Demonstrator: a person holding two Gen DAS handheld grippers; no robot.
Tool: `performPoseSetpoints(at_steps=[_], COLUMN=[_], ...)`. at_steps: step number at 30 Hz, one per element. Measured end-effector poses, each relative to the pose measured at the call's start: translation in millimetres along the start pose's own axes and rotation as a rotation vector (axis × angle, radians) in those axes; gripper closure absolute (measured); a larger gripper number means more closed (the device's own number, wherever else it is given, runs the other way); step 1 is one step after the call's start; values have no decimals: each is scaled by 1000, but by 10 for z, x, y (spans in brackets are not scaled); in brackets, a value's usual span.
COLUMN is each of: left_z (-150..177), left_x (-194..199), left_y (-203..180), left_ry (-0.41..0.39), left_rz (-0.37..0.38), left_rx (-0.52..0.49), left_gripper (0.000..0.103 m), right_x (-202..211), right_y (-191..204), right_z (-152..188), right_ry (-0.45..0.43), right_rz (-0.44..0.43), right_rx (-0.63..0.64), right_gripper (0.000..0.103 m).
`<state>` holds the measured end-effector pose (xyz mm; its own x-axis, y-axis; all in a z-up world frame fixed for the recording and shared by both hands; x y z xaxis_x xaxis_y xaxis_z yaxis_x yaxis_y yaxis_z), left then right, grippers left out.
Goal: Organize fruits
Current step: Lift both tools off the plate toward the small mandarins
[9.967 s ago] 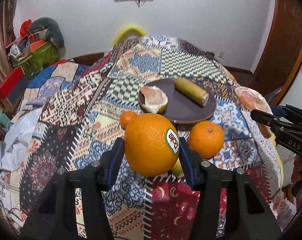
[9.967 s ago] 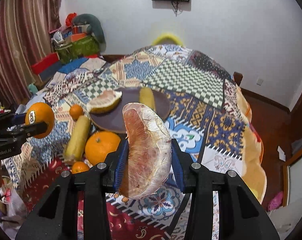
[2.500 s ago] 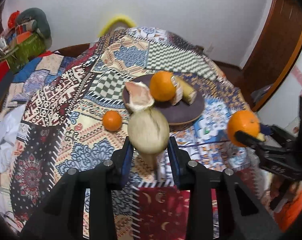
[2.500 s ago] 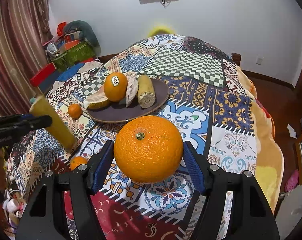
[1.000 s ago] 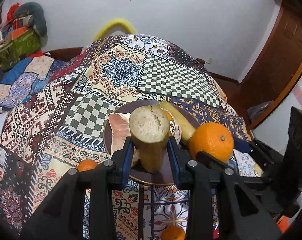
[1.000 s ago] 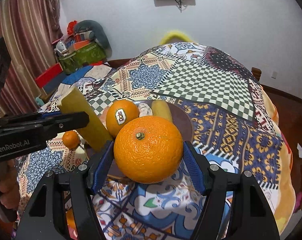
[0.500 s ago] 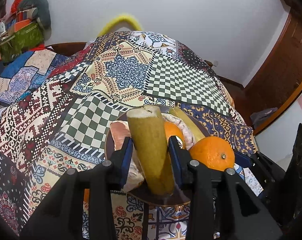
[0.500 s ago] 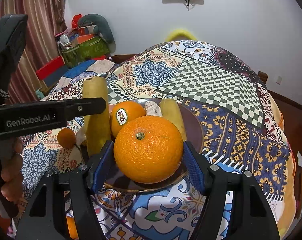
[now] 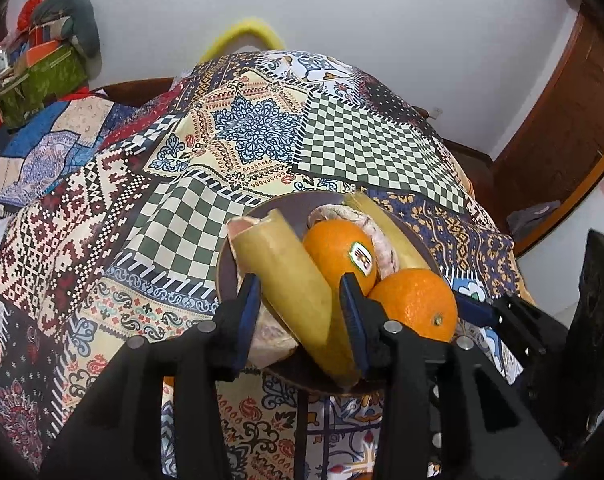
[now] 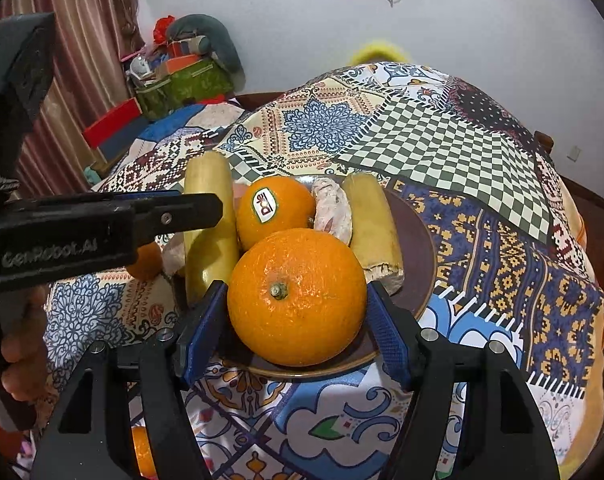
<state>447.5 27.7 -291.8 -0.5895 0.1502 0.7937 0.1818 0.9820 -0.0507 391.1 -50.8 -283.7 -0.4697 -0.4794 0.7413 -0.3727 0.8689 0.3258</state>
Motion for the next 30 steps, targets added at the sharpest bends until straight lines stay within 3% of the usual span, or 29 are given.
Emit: performPoseSetpoints(at_steps=[8,21,30], left_z=[-46,6,195], left_x=[283,1019,1512], left_y=[-61,-132,-200], left_ry=[-40,-123,-169], left_rz=[-24,-67,-94], left_rx=[-45,-74,-96], left_gripper=[63,63,60], right_x=[77,844,1208], right_y=[-29,131,278], right_z=[2,-127,-19], right_ry=[18,-132,-189], right_rz=[27,45,60], right_rx=[-31,2,26], right_gripper=[36,36,35])
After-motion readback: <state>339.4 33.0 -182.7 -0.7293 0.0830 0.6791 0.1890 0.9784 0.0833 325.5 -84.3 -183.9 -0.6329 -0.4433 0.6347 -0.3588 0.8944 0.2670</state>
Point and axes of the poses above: each gripper's, at about its wrist camera, not at the fingertips, and x roughly against the way its jaws point, y to its left, z to its underside, the point moved 10 cm from there along -x, roughly the way its jaws point, and after that the axes turned 14 degrees about -x, right-handed, at the moved point
